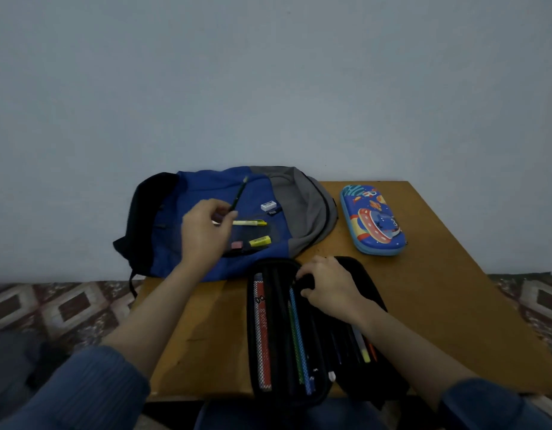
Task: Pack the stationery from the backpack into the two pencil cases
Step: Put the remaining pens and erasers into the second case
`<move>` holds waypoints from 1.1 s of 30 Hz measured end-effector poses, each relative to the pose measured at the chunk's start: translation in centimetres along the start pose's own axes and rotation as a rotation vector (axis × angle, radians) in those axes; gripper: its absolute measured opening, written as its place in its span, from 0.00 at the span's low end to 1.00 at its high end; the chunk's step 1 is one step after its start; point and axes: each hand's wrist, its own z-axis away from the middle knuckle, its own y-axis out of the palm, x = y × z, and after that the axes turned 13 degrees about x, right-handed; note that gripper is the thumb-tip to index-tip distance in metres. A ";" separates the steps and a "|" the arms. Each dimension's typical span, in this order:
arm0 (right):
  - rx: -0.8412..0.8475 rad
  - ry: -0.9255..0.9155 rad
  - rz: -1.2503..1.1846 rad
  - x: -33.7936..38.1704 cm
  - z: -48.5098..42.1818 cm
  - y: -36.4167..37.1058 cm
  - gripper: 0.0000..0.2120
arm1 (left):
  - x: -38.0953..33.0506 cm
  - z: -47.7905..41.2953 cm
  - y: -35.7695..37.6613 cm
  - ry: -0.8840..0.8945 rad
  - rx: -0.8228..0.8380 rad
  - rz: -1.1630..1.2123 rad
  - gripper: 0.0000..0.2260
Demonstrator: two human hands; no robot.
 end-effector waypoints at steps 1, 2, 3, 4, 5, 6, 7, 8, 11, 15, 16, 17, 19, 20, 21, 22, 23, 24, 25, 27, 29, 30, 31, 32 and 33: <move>-0.021 -0.003 0.028 0.8 0.2 0.1 0.12 | -1.0 1.0 0.1 -0.025 0.006 0.067 0.03; -0.023 -0.006 0.023 1.6 0.5 0.4 0.08 | -1.8 2.1 0.1 -0.054 0.018 0.129 0.02; -0.003 -0.008 0.000 2.3 0.7 0.6 0.07 | -2.3 3.1 0.3 -0.085 0.034 0.176 0.03; 0.036 -0.009 -0.018 2.8 0.9 1.0 0.07 | -2.5 4.0 0.6 -0.121 0.055 0.204 0.03; 0.077 -0.013 -0.011 3.3 1.2 1.3 0.07 | -2.7 5.0 0.6 -0.154 0.075 0.221 0.03; 0.104 -0.009 0.011 3.7 1.3 1.6 0.07 | -2.7 5.8 0.8 -0.183 0.095 0.236 0.03; 0.116 0.000 0.037 4.1 1.5 1.7 0.07 | -2.6 6.5 0.9 -0.205 0.105 0.250 0.03; 0.124 0.017 0.060 4.5 1.6 1.7 0.08 | -2.6 7.2 0.9 -0.223 0.111 0.261 0.03; 0.172 0.081 0.152 6.0 1.6 2.0 0.11 | -2.3 8.5 0.8 -0.275 0.138 0.265 0.02; 0.177 0.135 0.218 7.6 1.0 2.3 0.13 | -2.0 9.5 0.1 -0.316 0.177 0.270 0.02; 0.177 0.147 0.217 7.7 0.8 2.3 0.13 | -2.0 9.7 0.0 -0.323 0.185 0.273 0.02; 0.176 0.154 0.217 7.9 0.7 2.3 0.14 | -2.0 9.8 -0.1 -0.327 0.189 0.279 0.02; 0.175 0.166 0.221 8.0 0.7 2.2 0.14 | -1.9 10.1 -0.2 -0.340 0.200 0.298 0.02; 0.175 0.171 0.224 8.1 0.6 2.3 0.14 | -1.9 10.2 -0.2 -0.349 0.206 0.303 0.02; 0.176 0.173 0.227 8.2 0.6 2.4 0.14 | -1.9 10.4 -0.3 -0.358 0.211 0.307 0.02; 0.176 0.172 0.229 8.3 0.6 2.5 0.15 | -1.9 10.5 -0.3 -0.368 0.214 0.311 0.02; 0.177 0.172 0.232 8.3 0.6 2.6 0.15 | -1.8 10.7 -0.2 -0.380 0.214 0.319 0.02; 0.181 0.174 0.234 8.4 0.6 2.7 0.15 | -1.9 10.8 -0.3 -0.394 0.211 0.329 0.02; 0.185 0.177 0.235 8.4 0.6 2.8 0.15 | -1.8 10.9 -0.2 -0.409 0.210 0.343 0.02; 0.186 0.186 0.231 8.4 0.6 3.0 0.15 | -1.9 11.1 -0.2 -0.433 0.219 0.371 0.02; 0.181 0.195 0.222 8.3 0.8 3.1 0.15 | -1.9 11.2 -0.2 -0.444 0.236 0.388 0.02; 0.176 0.198 0.218 8.3 0.8 3.2 0.15 | -1.9 11.3 -0.2 -0.448 0.242 0.395 0.02; 0.171 0.197 0.214 8.2 0.9 3.2 0.15 | -2.0 11.3 -0.2 -0.454 0.248 0.403 0.01; 0.164 0.191 0.212 8.1 1.0 3.2 0.15 | -2.0 11.4 -0.1 -0.460 0.257 0.413 0.01; 0.156 0.179 0.209 8.0 1.2 3.1 0.14 | -2.1 11.4 0.0 -0.466 0.270 0.422 0.01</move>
